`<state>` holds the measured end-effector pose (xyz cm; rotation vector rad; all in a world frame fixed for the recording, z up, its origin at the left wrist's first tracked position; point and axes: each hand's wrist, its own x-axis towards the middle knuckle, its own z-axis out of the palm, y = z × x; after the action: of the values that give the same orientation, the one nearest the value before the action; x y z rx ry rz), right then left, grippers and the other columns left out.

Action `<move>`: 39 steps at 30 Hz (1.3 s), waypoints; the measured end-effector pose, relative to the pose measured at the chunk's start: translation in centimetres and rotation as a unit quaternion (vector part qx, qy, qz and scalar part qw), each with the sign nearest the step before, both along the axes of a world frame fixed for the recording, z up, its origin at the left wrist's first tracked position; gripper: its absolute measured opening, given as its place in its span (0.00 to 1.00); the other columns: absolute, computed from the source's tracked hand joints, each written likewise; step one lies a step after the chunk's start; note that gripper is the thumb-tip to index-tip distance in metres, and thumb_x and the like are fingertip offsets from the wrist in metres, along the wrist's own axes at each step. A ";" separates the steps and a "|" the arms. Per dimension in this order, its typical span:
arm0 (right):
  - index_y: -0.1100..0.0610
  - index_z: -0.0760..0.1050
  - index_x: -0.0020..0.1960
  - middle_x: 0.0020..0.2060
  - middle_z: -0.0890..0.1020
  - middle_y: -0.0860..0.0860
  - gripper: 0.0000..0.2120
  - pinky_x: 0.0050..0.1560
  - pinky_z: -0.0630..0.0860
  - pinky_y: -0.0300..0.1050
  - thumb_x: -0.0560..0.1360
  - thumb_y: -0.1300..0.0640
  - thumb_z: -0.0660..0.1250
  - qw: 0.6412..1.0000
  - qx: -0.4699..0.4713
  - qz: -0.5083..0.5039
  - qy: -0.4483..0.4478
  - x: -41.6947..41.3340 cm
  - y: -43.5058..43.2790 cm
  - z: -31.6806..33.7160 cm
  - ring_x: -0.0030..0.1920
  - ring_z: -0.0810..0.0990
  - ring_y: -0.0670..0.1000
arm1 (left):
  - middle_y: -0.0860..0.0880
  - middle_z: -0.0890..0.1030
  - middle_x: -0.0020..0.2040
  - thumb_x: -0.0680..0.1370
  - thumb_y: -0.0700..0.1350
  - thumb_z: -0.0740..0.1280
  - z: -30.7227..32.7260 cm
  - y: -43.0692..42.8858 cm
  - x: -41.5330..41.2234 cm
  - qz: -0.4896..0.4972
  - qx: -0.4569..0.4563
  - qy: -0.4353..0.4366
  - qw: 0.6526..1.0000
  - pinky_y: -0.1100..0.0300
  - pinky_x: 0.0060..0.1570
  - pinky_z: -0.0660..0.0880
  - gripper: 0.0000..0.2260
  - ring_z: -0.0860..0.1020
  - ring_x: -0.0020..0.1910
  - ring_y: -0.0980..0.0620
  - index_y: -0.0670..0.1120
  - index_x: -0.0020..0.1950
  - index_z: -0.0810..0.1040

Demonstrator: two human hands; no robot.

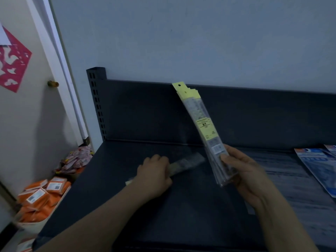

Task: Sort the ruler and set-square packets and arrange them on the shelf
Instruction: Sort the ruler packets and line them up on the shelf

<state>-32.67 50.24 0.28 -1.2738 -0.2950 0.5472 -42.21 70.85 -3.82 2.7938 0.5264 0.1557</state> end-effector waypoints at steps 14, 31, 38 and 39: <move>0.49 0.79 0.54 0.49 0.85 0.48 0.17 0.41 0.76 0.31 0.72 0.67 0.69 0.951 -0.211 0.065 -0.218 0.5 0.6 0.2 0.43 0.82 0.42 | 0.40 0.74 0.54 0.79 0.47 0.61 -1.3 13.5 -3.3 0.178 0.065 -0.023 0.982 0.52 0.44 0.66 0.09 0.74 0.52 0.39 0.43 0.54 0.70; 0.40 0.63 0.70 0.59 0.71 0.43 0.25 0.66 0.65 0.48 0.75 0.45 0.65 0.701 -0.492 0.131 -0.500 1.4 2.5 -4.1 0.62 0.66 0.47 | 0.50 0.73 0.59 0.76 0.64 0.61 1.0 4.9 -2.1 -0.128 0.128 0.051 0.982 0.53 0.56 0.71 0.22 0.73 0.57 0.49 0.52 0.63 0.69; 0.41 0.73 0.60 0.55 0.80 0.45 0.16 0.64 0.70 0.53 0.73 0.48 0.69 0.730 -0.492 0.152 -0.449 5.4 4.7 -1.5 0.58 0.76 0.49 | 0.47 0.74 0.64 0.78 0.60 0.56 1.9 4.9 2.0 -0.102 0.148 0.076 0.981 0.50 0.60 0.65 0.20 0.73 0.61 0.45 0.52 0.66 0.65; 0.41 0.73 0.60 0.55 0.80 0.46 0.16 0.65 0.68 0.54 0.73 0.48 0.68 0.729 -0.501 0.155 -0.439 6.1 5.0 -1.1 0.58 0.75 0.50 | 0.46 0.73 0.65 0.79 0.59 0.56 2.0 4.8 3.0 -0.099 0.153 0.084 0.980 0.49 0.61 0.64 0.20 0.72 0.63 0.44 0.51 0.67 0.64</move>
<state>-26.54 55.28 -0.83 -2.5582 -1.1337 0.3200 -39.18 75.69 -1.78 3.1593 0.2758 -0.0476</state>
